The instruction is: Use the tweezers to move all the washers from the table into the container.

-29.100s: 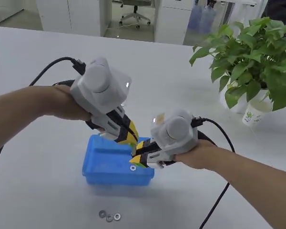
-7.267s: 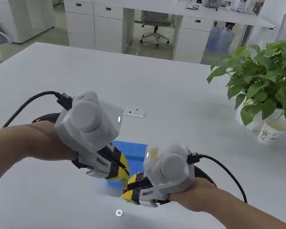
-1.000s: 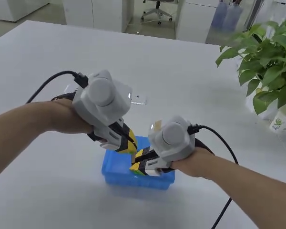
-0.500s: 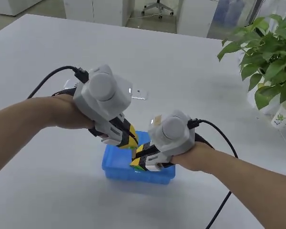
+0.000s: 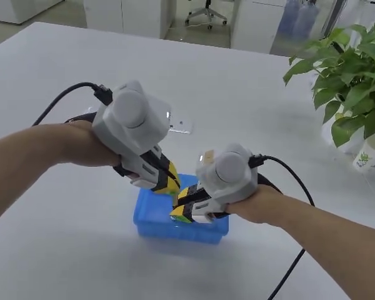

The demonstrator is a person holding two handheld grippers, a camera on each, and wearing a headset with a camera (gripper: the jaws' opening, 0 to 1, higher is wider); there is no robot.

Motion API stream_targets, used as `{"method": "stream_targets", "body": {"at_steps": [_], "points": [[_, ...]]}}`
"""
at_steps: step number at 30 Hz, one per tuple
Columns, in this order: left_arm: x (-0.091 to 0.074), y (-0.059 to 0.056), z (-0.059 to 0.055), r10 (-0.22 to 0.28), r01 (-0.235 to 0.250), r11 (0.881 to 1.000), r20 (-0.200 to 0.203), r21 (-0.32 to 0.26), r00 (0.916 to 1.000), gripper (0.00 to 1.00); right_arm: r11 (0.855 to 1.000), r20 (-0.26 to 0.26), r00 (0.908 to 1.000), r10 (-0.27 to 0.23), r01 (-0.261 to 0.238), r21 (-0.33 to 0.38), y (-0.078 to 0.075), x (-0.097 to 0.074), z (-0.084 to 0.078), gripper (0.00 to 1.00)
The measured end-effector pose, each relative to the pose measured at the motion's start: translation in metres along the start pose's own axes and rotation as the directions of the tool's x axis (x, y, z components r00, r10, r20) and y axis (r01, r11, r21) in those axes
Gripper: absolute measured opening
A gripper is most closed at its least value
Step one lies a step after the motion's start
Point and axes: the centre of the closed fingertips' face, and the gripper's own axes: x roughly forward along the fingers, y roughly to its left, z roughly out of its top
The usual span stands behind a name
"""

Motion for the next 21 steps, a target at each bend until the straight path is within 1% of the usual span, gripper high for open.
{"method": "stream_targets", "body": {"at_steps": [5, 9, 17, 21], "points": [[-0.009, -0.004, 0.005, -0.007, 0.007, 1.0, 0.009, 0.006, 0.9999, 0.06, 1.0, 0.019, 0.9998, -0.005, 0.005, -0.009, 0.003, -0.008, 0.007, 0.12], [-0.017, -0.008, 0.007, -0.004, 0.004, 1.0, 0.001, 0.02, 1.0, 0.06, 1.0, 0.026, 0.9995, -0.017, 0.017, -0.018, 0.006, -0.016, 0.011, 0.11], [-0.027, -0.017, 0.012, 0.005, -0.005, 0.999, 0.001, 0.034, 1.0, 0.06, 0.998, 0.019, 0.9992, -0.034, 0.035, -0.048, 0.015, -0.031, 0.017, 0.09], [-0.032, -0.024, 0.015, 0.006, -0.006, 0.999, -0.002, 0.044, 1.0, 0.06, 0.997, 0.015, 0.9991, -0.041, 0.041, -0.061, 0.021, -0.038, 0.019, 0.08]]}}
